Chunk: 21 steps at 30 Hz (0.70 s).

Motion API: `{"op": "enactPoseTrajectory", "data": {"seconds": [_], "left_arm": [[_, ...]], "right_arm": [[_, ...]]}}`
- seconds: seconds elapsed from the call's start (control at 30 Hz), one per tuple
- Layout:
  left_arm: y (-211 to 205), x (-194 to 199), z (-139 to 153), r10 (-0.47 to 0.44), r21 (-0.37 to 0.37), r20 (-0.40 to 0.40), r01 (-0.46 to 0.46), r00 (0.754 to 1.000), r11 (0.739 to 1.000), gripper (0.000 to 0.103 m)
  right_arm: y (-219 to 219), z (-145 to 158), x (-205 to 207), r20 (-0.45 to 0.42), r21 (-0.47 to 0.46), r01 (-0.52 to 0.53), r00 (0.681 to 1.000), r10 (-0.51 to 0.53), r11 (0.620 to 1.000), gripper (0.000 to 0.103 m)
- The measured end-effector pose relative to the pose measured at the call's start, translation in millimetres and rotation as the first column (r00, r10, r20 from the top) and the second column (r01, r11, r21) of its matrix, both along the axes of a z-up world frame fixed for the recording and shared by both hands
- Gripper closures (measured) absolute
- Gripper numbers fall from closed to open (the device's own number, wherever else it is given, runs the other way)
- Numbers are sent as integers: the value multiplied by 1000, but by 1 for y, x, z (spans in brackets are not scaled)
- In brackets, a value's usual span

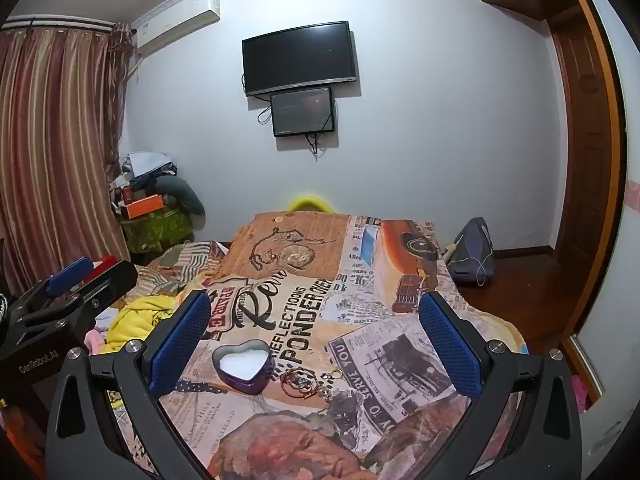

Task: Organize jewelry

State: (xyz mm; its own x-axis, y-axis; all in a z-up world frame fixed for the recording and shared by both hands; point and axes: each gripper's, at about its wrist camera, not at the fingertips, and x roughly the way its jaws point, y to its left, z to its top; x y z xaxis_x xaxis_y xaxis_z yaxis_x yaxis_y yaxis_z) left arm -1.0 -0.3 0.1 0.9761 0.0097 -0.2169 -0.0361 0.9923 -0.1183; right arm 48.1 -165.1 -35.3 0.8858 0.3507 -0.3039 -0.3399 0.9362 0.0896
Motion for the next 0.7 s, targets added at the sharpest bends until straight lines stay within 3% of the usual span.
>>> {"op": "enactPoseTrajectory", "data": {"seconds": [0.7], "left_arm": [[0, 3, 0, -16, 16, -20, 16, 1000, 1000, 0]], "right_arm": [[3, -1, 3, -12, 2, 3, 1000, -3, 1000, 0]]}}
